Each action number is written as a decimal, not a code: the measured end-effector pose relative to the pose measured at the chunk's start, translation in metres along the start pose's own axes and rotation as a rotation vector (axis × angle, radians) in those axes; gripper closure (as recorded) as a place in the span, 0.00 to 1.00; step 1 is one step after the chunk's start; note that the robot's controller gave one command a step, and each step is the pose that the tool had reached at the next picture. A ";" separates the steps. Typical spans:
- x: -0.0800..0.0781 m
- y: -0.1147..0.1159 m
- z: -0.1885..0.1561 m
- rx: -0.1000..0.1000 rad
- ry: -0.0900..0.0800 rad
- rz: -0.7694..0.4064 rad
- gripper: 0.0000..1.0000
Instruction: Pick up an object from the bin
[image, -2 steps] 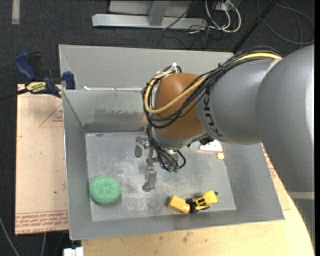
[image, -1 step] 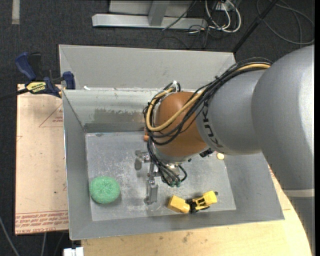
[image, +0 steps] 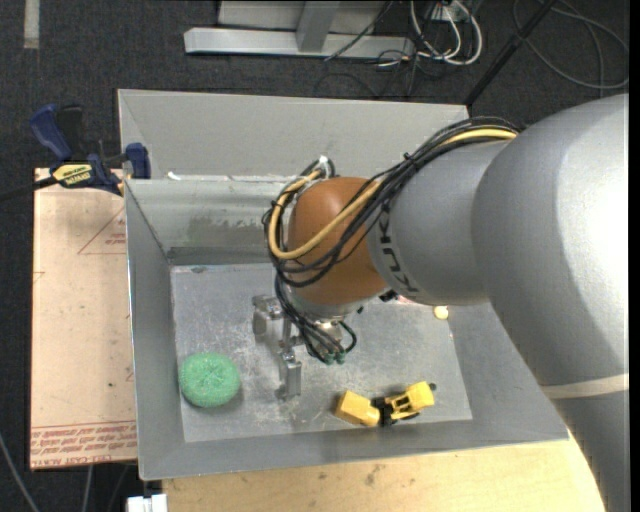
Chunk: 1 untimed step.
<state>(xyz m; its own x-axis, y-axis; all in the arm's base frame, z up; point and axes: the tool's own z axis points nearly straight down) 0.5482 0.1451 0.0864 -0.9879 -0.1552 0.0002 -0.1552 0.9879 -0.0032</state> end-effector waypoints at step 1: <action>0.007 0.049 0.005 -0.004 -0.002 -0.100 0.00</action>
Offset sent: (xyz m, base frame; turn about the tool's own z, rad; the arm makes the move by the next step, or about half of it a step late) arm -0.0284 0.0539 -0.0164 -0.3598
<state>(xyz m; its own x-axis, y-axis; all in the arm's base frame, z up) 0.5338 0.1923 0.0812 -0.9674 -0.2534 -0.0015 -0.2534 0.9674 0.0007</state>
